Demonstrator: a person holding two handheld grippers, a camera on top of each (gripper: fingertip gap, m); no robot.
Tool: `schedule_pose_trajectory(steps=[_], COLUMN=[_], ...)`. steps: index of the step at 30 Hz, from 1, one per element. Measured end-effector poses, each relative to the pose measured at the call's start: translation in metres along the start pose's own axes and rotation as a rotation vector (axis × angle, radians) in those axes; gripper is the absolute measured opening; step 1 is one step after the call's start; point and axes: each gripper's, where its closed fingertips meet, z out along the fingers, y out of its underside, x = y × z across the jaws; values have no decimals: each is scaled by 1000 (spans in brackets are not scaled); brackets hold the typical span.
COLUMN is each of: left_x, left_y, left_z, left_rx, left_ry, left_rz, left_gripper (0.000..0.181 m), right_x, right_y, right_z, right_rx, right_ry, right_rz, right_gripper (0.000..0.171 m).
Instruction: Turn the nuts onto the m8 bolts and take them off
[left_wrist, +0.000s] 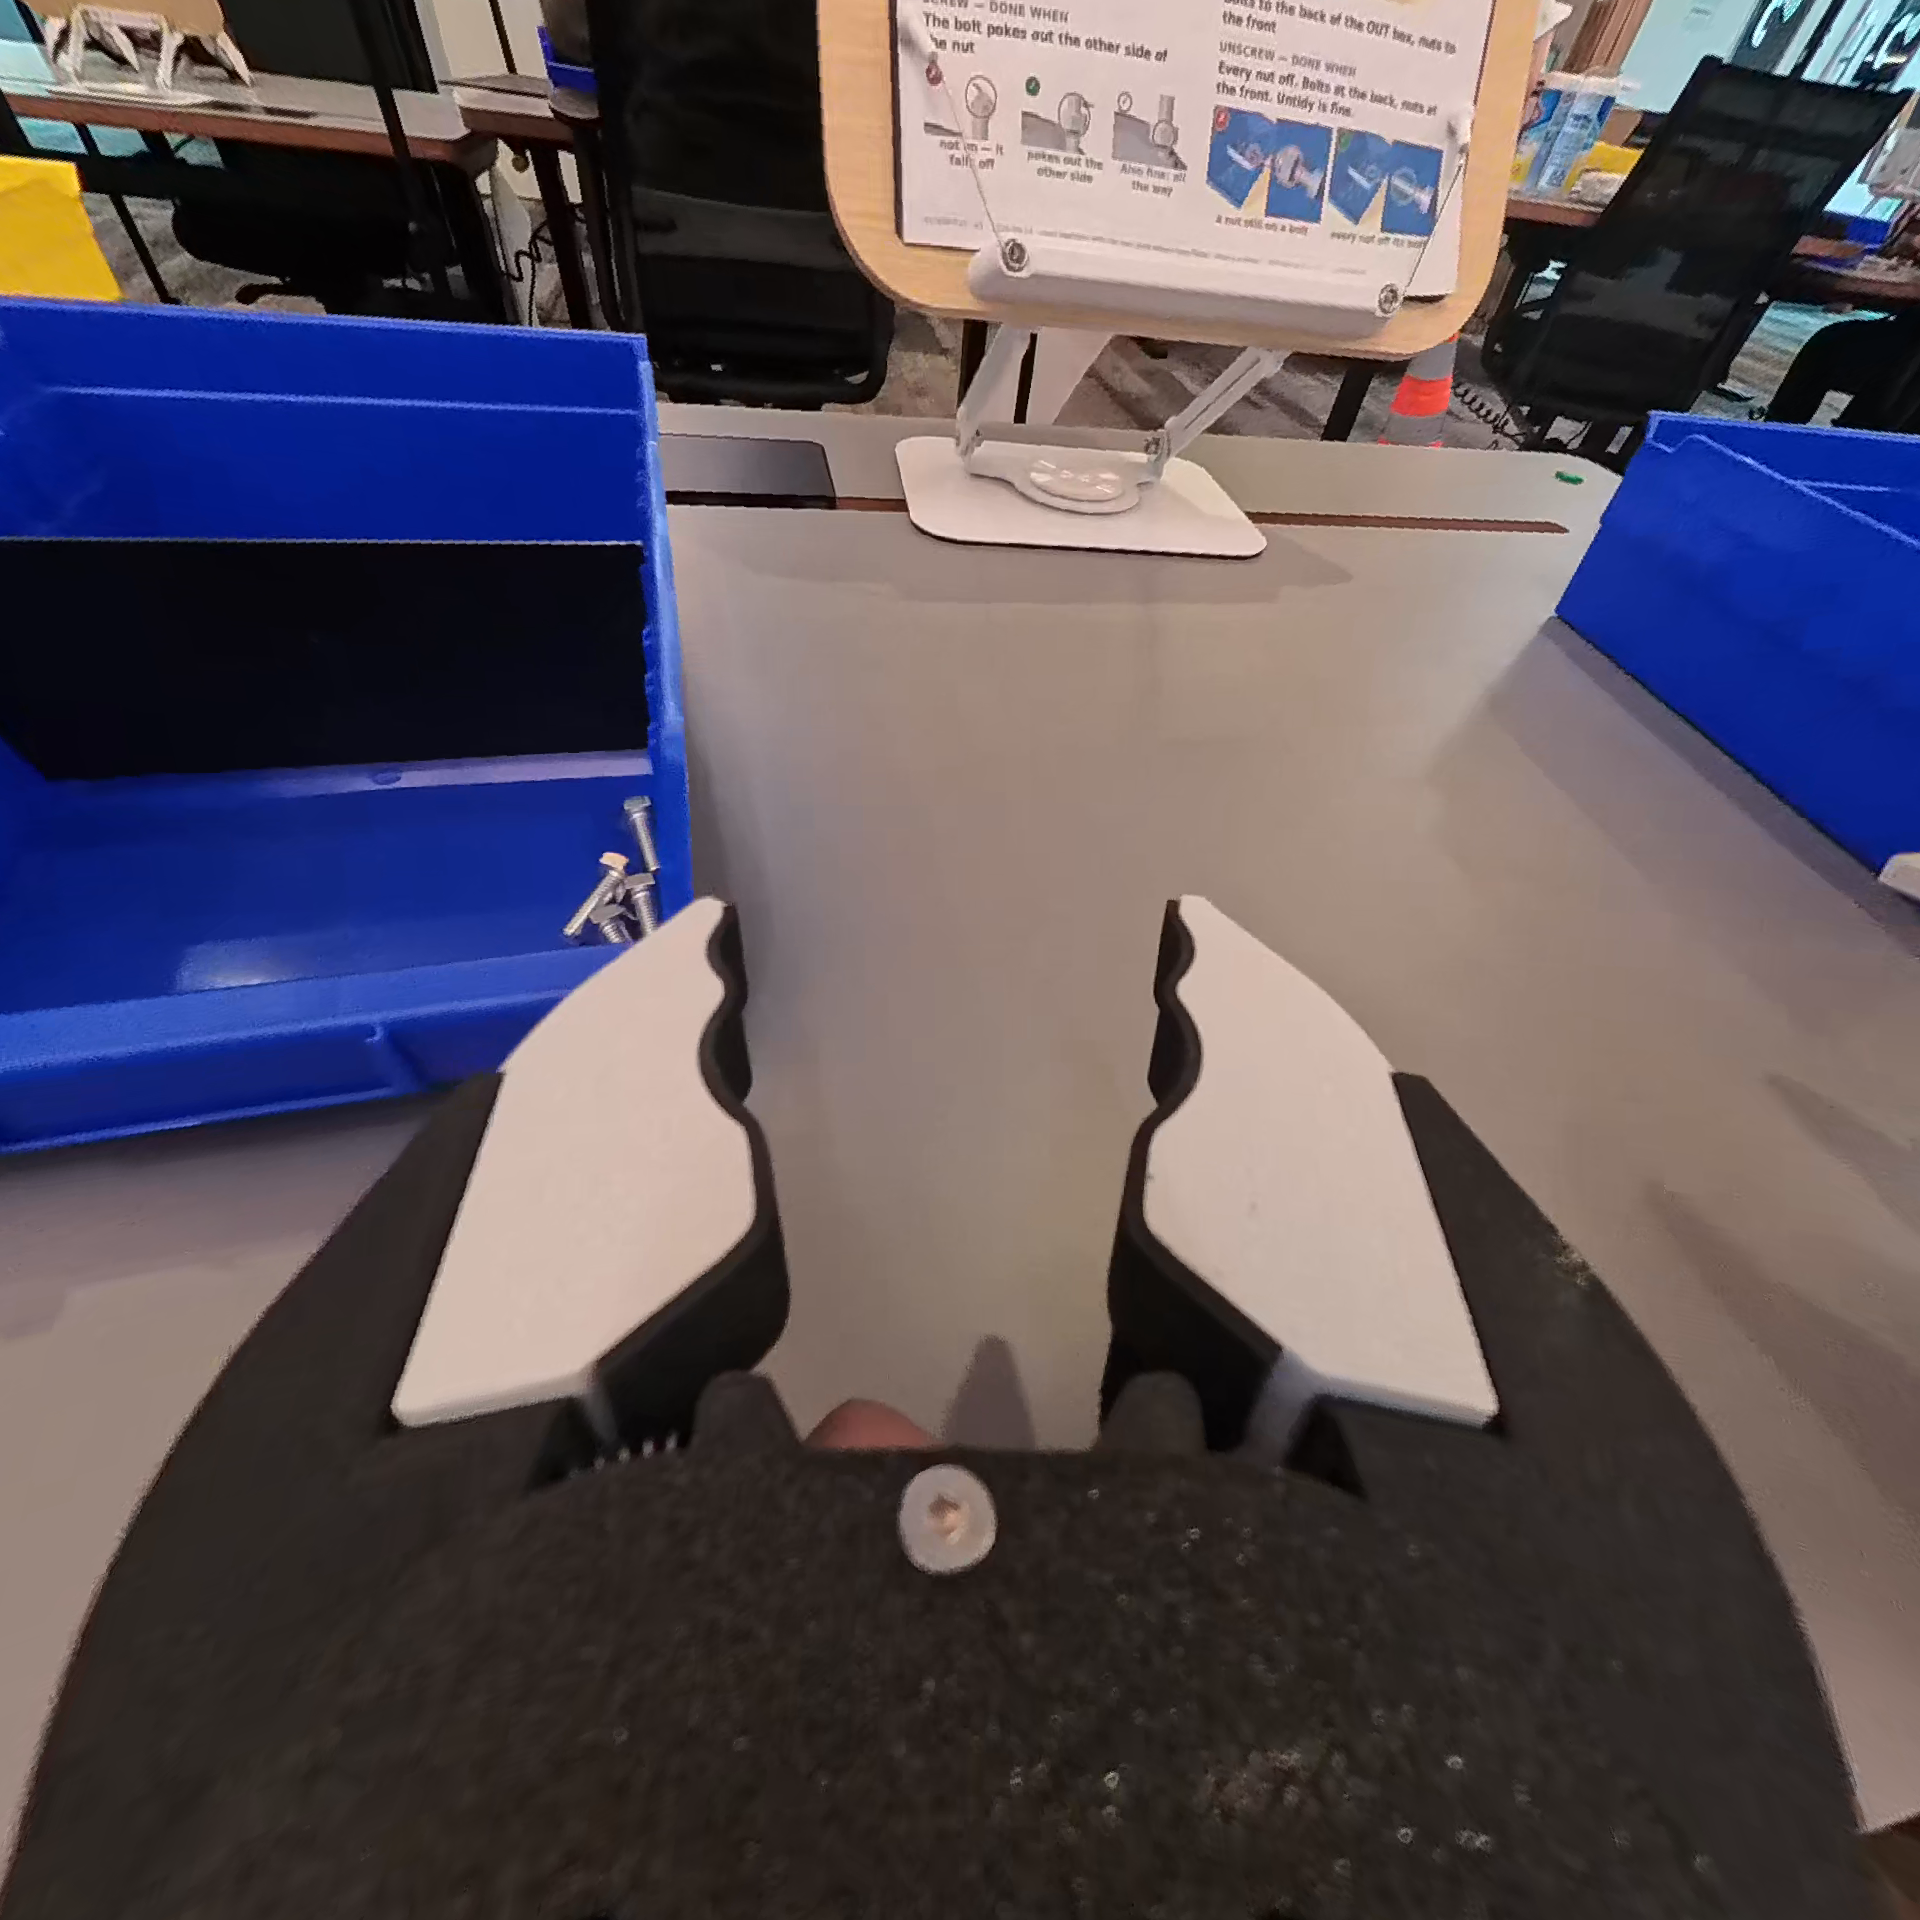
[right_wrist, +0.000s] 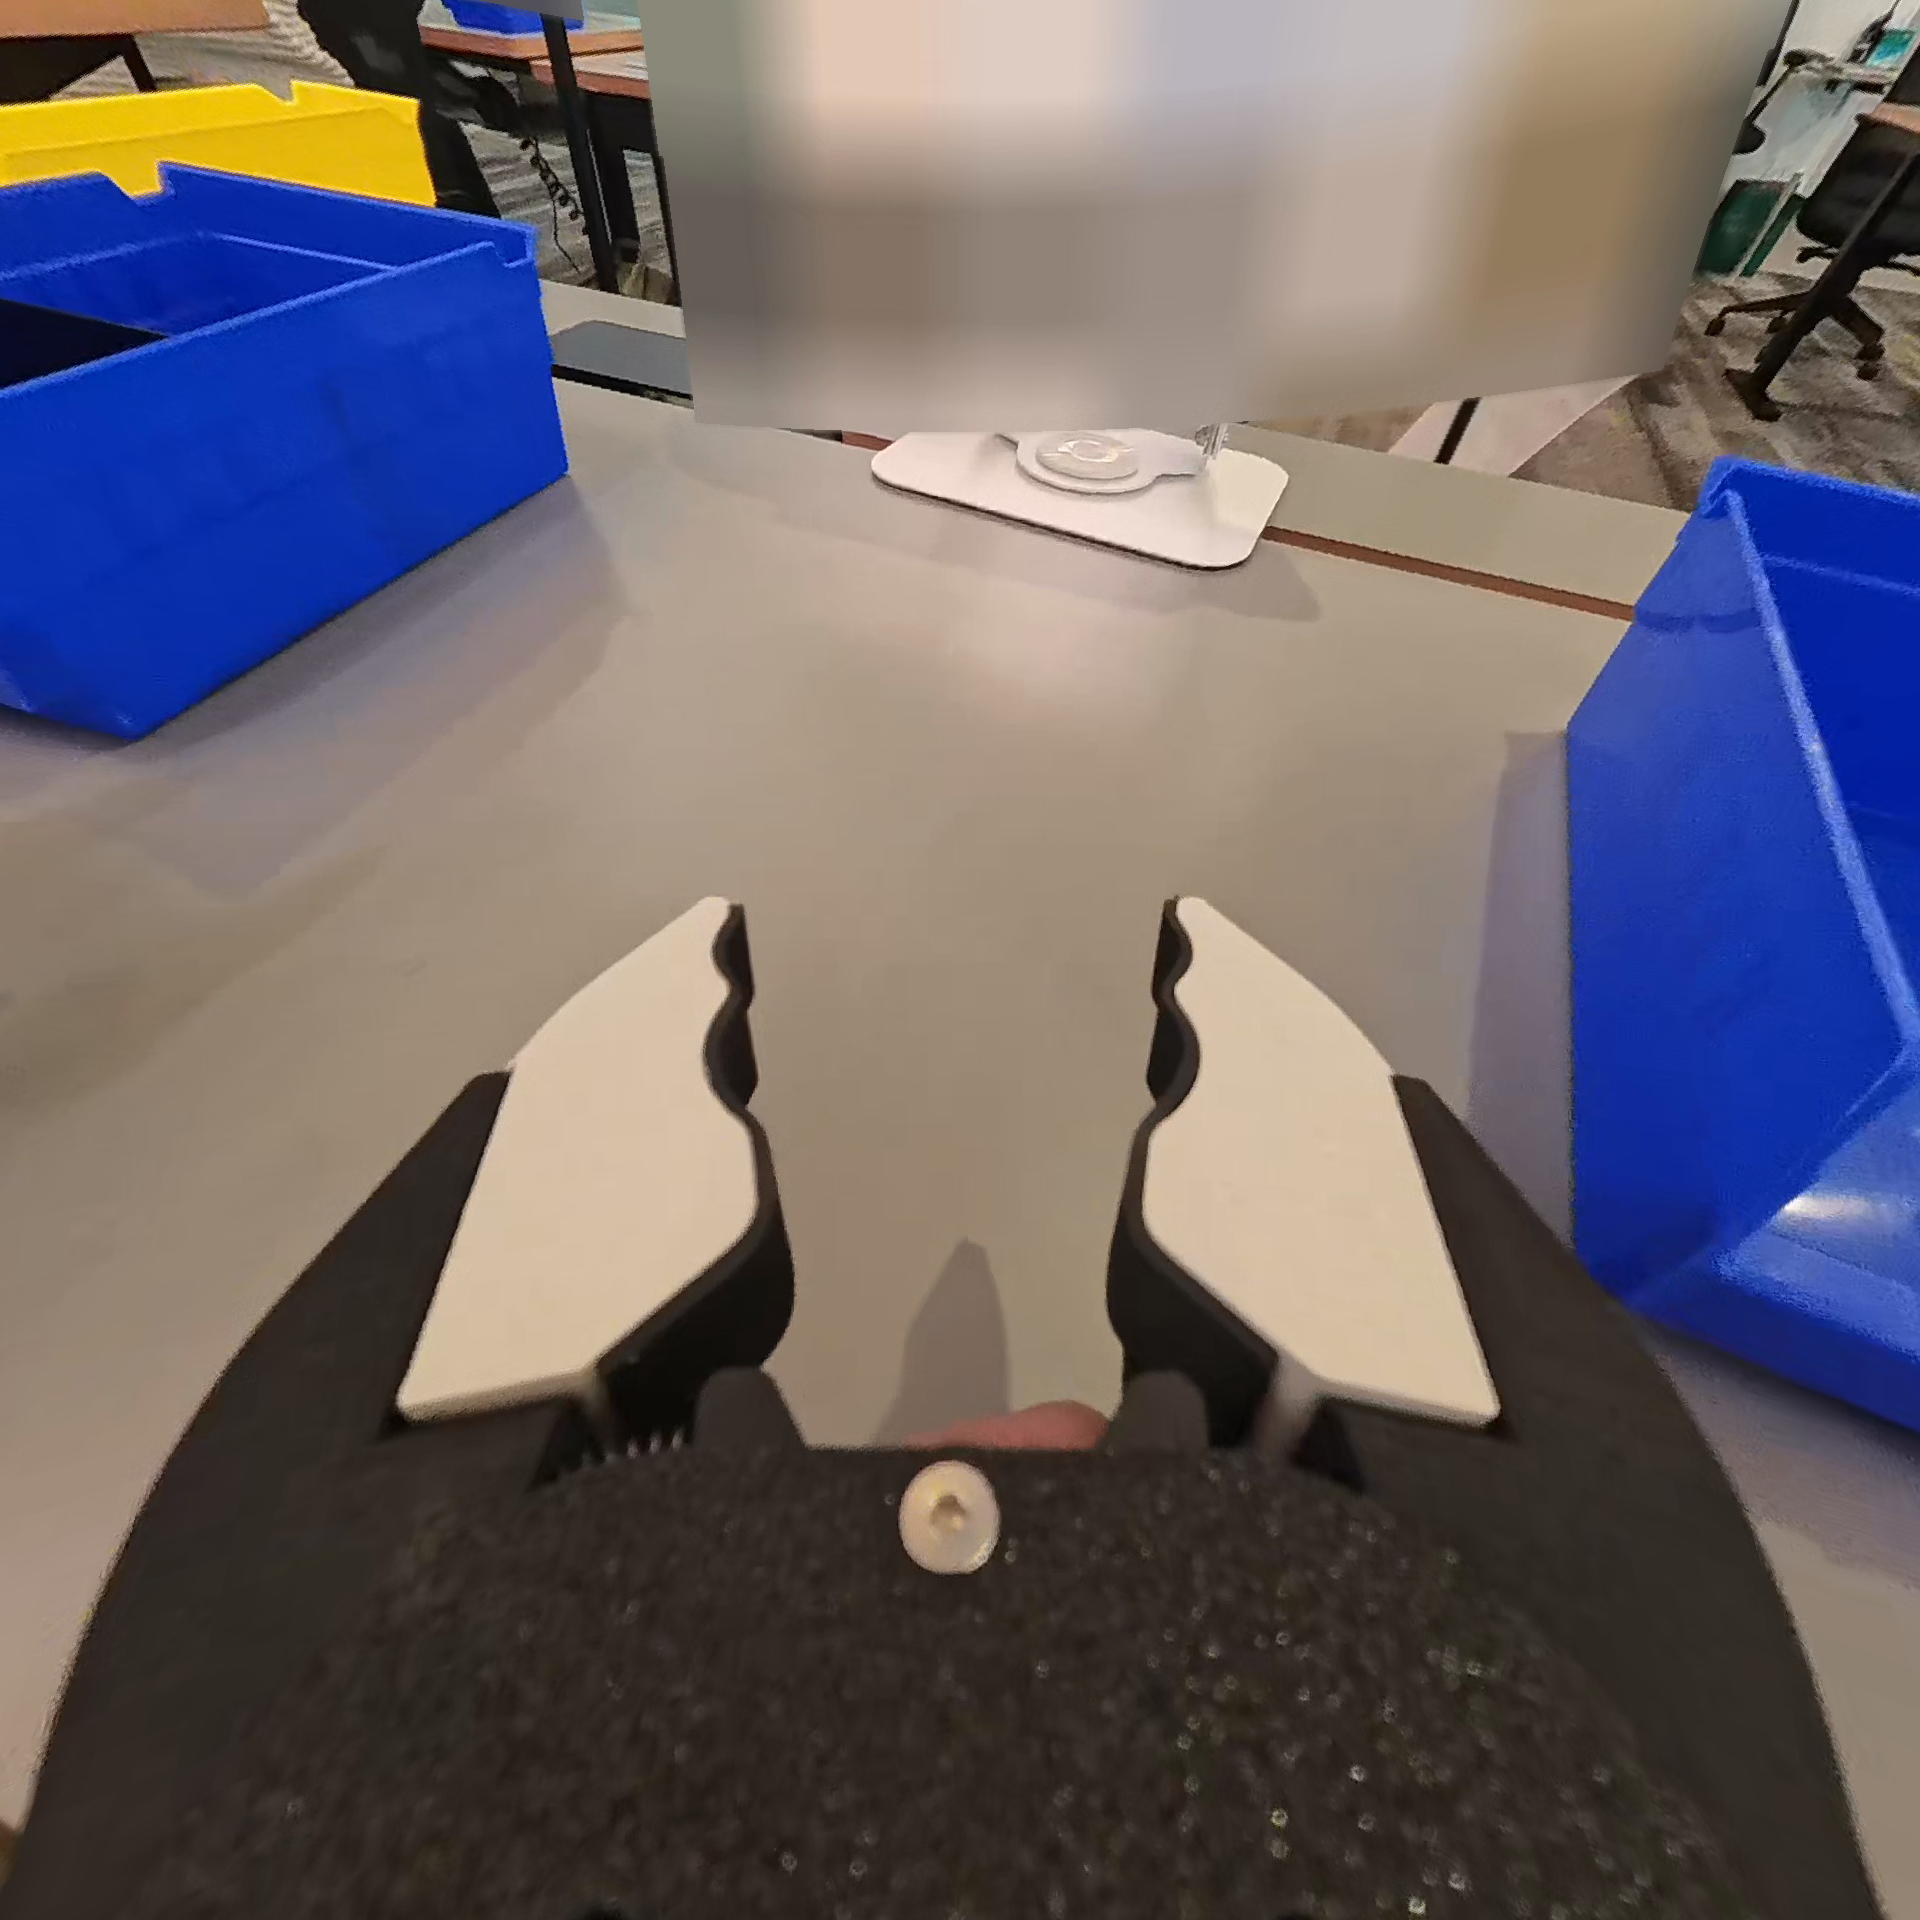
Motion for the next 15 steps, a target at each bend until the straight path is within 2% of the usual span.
schedule_pose_trajectory(steps=[10, 15], left_x=[1, -2], left_y=[2, -18], left_z=[3, -5], left_rx=[-13, 2], left_ry=[31, 49], left_rz=[-11, 24], left_gripper=[73, 72], right_x=[5, 6], right_y=[-3, -6], right_z=[13, 23], right_rx=[-10, -2], right_ry=[-9, -16], right_rz=[-14, -42], right_gripper=[71, 69])
